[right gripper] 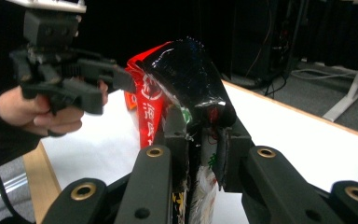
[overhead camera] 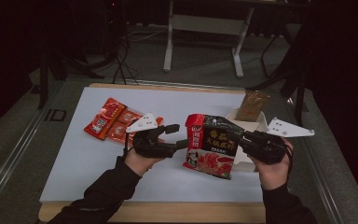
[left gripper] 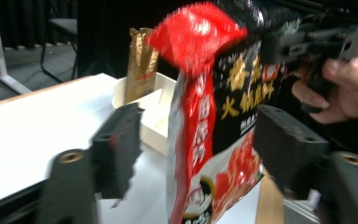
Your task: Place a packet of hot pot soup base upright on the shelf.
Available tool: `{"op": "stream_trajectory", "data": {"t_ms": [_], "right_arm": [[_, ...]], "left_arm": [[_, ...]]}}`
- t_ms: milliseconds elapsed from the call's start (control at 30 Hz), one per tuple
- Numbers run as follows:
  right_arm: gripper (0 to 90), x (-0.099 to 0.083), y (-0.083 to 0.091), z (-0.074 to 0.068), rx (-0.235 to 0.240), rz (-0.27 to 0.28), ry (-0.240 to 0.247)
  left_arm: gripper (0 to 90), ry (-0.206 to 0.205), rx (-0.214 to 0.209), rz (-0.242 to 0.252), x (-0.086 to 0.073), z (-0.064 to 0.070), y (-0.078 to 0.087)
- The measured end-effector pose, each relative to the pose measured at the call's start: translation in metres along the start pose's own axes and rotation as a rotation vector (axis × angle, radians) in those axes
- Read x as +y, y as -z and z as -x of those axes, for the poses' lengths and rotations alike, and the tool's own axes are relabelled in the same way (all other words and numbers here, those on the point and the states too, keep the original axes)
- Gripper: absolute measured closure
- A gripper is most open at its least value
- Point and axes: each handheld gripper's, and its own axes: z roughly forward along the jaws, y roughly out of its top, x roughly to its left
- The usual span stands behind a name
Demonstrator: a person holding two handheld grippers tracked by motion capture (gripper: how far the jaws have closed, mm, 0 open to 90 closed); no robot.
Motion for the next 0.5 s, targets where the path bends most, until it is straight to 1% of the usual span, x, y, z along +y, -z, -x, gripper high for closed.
{"op": "stream_trajectory", "data": {"t_ms": [33,67,133,167,200,233,267,333,433,467,500], "right_arm": [[77.5,0.002,0.001,0.001,-0.001,0.004,0.001],[77.4,0.004,0.003,0.002,-0.002,0.013,-0.001],[77.5,0.007,0.005,0.003,-0.008,0.019,0.005],[77.5,0.009,0.006,0.004,-0.009,0.024,0.002],[77.5,0.009,0.006,0.004,-0.009,0.024,0.002],[77.4,0.01,0.007,0.006,-0.01,0.026,0.0],[77.3,0.013,0.009,0.008,-0.015,0.033,0.0],[77.3,0.015,0.011,0.01,-0.016,0.036,-0.001],[77.3,0.019,0.015,0.016,-0.024,0.045,-0.005],[77.3,0.02,0.015,0.017,-0.027,0.047,-0.007],[77.2,0.021,0.016,0.018,-0.029,0.051,-0.008]], "left_arm": [[19.4,0.003,-0.017,-0.012,-0.002,0.0,0.001],[14.3,0.008,-0.011,-0.014,-0.004,0.0,0.002],[11.9,0.011,0.004,-0.015,-0.009,0.001,0.003],[9.5,0.025,0.006,-0.021,-0.011,0.0,0.003],[7.3,0.025,0.006,-0.021,-0.011,0.0,0.003],[7.3,0.038,0.006,-0.022,-0.018,0.0,0.005],[3.1,0.037,0.009,-0.03,-0.021,0.001,0.005],[1.8,0.031,0.011,-0.045,-0.026,0.001,0.007],[1.0,0.034,0.029,-0.068,-0.033,0.0,0.012],[1.1,0.031,0.037,-0.067,-0.035,0.0,0.013],[0.9,0.019,0.048,-0.064,-0.037,0.001,0.015]]}}
